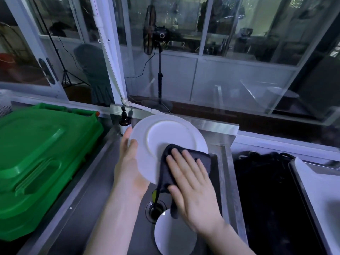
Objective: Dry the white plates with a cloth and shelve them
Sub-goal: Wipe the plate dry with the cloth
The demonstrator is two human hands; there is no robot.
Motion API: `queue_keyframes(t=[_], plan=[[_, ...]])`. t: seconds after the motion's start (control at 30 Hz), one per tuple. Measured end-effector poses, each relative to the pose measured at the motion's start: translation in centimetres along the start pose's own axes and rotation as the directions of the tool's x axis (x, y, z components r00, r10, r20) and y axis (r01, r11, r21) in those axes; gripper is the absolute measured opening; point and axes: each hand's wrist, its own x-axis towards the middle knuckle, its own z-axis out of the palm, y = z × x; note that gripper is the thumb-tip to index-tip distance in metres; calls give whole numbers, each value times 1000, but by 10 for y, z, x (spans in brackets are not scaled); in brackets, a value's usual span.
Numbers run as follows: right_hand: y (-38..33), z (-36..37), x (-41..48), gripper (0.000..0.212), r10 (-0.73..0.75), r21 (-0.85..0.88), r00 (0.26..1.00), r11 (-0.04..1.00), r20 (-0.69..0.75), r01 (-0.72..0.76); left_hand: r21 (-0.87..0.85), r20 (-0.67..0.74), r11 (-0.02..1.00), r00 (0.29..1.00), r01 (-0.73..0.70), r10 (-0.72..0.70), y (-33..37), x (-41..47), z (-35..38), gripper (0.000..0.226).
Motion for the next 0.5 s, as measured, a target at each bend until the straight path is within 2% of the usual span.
queue_keyframes(t=[0.1, 0.27, 0.3, 0.37, 0.43, 0.5], plan=[[17, -4, 8, 54, 190, 212, 982, 960, -19, -182, 50, 57, 999, 998, -13, 11, 7, -2, -6, 28], [47, -24, 45, 56, 331, 461, 940, 823, 87, -332, 114, 188, 992, 982, -51, 29, 13, -8, -11, 26], [51, -30, 51, 58, 332, 460, 936, 817, 117, -347, 119, 194, 992, 981, -52, 28, 12, -10, -10, 28], [51, -39, 60, 57, 260, 383, 957, 877, 131, -291, 117, 196, 992, 980, -54, 30, 11, -12, -8, 33], [39, -42, 60, 54, 112, 210, 984, 968, 140, -140, 99, 190, 993, 981, -66, 46, 10, -10, -6, 35], [17, -38, 51, 57, -35, 63, 984, 998, 174, 25, 97, 189, 992, 980, -81, 62, 7, -9, -4, 39]])
